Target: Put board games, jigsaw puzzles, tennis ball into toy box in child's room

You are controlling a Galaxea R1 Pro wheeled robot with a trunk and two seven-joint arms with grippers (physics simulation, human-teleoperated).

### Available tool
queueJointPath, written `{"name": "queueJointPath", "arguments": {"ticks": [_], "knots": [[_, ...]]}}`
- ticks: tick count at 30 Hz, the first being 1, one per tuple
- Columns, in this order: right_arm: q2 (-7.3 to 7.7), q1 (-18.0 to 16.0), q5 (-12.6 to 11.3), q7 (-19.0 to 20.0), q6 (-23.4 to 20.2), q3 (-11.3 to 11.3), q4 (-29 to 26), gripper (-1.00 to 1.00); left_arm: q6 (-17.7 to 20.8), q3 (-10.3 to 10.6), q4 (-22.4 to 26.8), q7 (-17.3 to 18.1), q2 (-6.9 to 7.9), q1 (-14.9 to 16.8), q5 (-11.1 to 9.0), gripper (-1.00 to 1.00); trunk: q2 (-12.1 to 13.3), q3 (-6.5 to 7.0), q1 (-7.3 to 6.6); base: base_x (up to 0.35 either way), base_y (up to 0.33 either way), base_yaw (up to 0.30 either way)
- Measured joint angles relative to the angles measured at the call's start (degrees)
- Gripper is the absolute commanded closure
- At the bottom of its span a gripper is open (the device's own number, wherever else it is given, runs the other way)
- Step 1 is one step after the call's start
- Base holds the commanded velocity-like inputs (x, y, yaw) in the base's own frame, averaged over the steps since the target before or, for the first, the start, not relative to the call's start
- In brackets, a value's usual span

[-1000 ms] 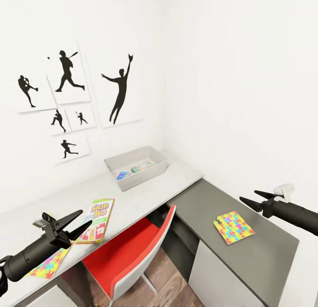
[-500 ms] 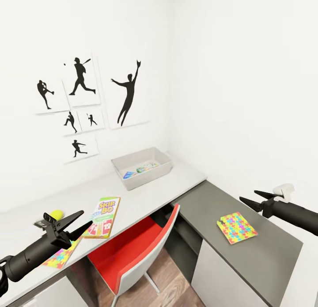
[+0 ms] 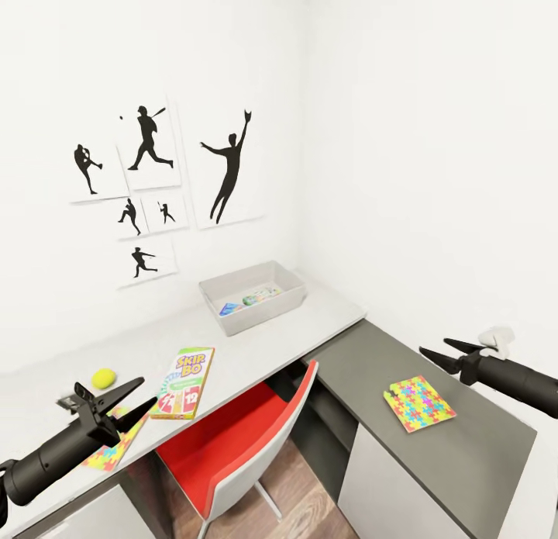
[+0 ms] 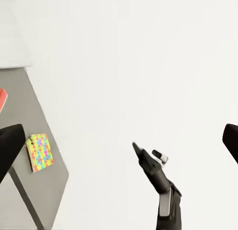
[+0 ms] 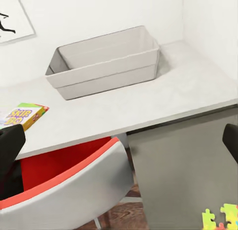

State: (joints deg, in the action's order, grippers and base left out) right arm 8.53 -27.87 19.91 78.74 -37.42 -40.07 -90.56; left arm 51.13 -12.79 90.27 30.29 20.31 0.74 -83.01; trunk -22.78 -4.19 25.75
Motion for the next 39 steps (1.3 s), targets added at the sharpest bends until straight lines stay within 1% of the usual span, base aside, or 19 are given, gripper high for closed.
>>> {"name": "queueJointPath", "arguments": {"ticks": [1, 4, 15, 16, 19, 22, 25, 26, 30, 39], "knots": [[0.0, 0.0, 0.0, 0.32, 0.0, -0.32, 0.32, -1.0, 0.0, 0.0, -0.32, 0.0, 0.0, 0.0, 0.0, -1.0, 0.0, 0.0, 0.0, 0.0, 0.0, 0.0], [0.0, 0.0, -0.01, 0.71, 0.01, -0.35, 0.97, -1.0, 0.0, 0.0, -1.21, 0.0, 0.0, 0.0, -0.01, -1.0, 0.0, 0.0, 0.0, 0.0, 0.0, 0.0], [0.0, 0.0, -0.01, 0.71, 0.01, -0.35, 0.97, -1.0, 0.01, 0.0, -1.21, 0.0, 0.0, 0.0, -0.02, -1.0, 0.0, 0.0, 0.0, 0.0, 0.0, 0.0], [0.19, 0.32, 0.06, 1.03, 0.03, -0.67, 0.65, -1.0, 0.34, 0.07, -0.89, 0.32, 0.1, 0.01, -0.27, -1.0, -0.01, 0.0, 0.0, 0.0, 0.0, 0.0], [0.67, 1.26, -0.94, 1.98, -0.93, 0.29, -0.32, -1.0, 1.32, 0.13, -0.27, 1.27, -0.37, -0.23, -0.45, -1.0, -0.01, 0.0, 0.0, 0.0, 0.0, 0.0], [0.8, 1.74, -1.93, 2.94, -1.89, 1.26, -1.28, -1.0, 1.83, 0.22, -0.33, 2.0, -0.63, -0.35, -0.47, -1.0, -0.01, -0.01, 0.0, 0.0, 0.0, 0.0], [0.85, 1.91, -2.47, 3.88, -2.85, 1.62, -1.97, -1.0, 1.89, 0.3, -0.38, 2.14, -0.79, -0.39, -0.42, -1.0, -0.01, -0.01, 0.0, 0.0, 0.0, 0.0], [0.86, 1.93, -2.55, 5.4, -6.07, 1.66, -1.98, -1.0, 1.87, 0.31, -0.4, 2.16, -0.81, -0.4, -0.42, -1.0, -0.01, -0.01, 0.0, 0.0, 0.0, 0.055], [0.88, 2.01, -2.3, 5.47, -6.76, 1.82, -2.01, -1.0, 1.03, 0.33, -0.46, 2.27, -0.92, -0.63, -0.37, -1.0, -0.01, -0.02, 0.0, 0.0, 0.0, 0.192], [0.86, 2.02, -1.95, 4.9, -7.16, 2.02, -2.02, -1.0, -0.78, 0.27, -0.47, 2.31, -0.95, -1.29, -0.04, -1.0, -0.01, -0.02, 0.0, 0.0, 0.0, 0.282]]}}
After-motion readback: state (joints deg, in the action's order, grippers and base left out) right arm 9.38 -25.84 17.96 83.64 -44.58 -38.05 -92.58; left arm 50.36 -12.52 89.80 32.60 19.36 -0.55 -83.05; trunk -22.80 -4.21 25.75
